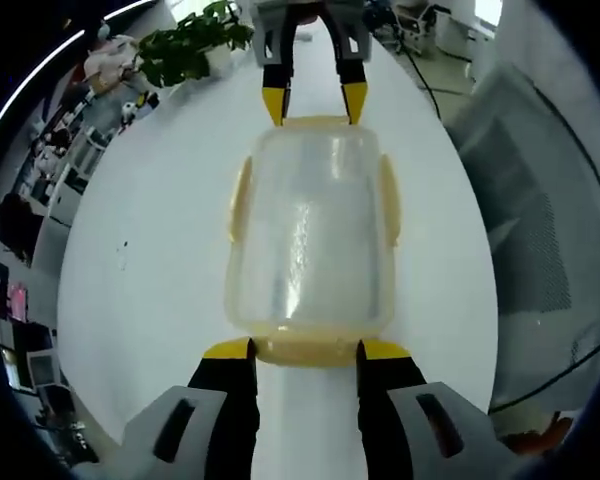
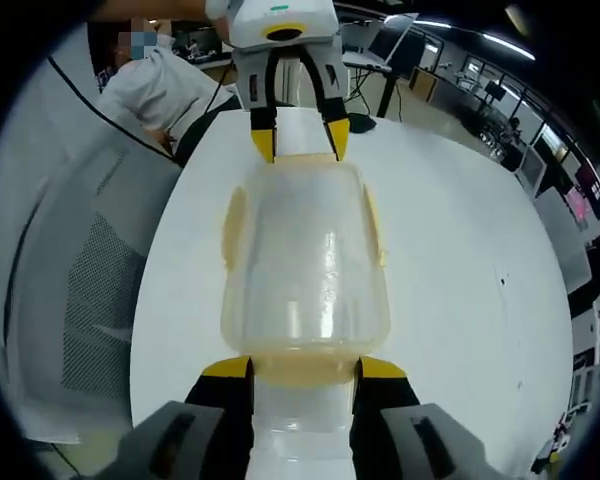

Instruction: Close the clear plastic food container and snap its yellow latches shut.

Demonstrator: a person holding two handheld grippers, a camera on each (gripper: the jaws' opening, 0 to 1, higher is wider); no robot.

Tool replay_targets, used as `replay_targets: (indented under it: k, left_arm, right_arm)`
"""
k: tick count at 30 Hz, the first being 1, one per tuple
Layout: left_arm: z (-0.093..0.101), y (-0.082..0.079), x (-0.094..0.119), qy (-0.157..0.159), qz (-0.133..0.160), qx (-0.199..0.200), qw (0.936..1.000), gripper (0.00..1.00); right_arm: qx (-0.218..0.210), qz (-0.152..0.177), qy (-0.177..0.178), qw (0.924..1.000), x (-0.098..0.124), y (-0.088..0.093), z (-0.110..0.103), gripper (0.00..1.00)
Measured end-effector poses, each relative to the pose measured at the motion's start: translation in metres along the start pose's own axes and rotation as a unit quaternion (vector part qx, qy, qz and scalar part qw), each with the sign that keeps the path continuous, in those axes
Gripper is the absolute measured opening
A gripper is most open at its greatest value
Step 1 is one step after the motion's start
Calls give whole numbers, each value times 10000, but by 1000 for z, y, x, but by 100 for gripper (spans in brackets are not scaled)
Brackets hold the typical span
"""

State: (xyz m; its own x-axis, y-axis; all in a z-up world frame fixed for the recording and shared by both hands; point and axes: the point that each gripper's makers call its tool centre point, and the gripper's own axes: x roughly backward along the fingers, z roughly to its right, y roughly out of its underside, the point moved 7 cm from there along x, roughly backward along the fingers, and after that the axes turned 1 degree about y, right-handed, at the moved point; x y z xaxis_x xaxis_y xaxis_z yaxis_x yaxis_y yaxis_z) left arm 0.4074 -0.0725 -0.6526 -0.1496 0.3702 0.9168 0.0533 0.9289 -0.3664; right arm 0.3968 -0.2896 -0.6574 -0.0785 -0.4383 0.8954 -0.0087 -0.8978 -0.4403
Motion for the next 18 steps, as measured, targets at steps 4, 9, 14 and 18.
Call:
replay_targets:
  k: [4, 9, 14, 18]
  left_arm:
    - [-2, -7, -3, 10, 30, -40, 10000, 35]
    - [-3, -14, -10, 41, 54, -46, 10000, 35]
    - [-4, -22, -16, 66, 101, -45, 9999, 35]
    - [-5, -30, -21, 72, 127, -81, 9999, 35]
  right_arm:
    - [-52, -4, 7, 10000, 3, 7, 1, 35]
    - [-69, -26, 5, 10000, 7, 16, 1, 35]
    - [-87, -67, 0, 9999, 10, 26, 2, 35]
    - [-115, -108, -2, 9999, 12, 33, 3, 35]
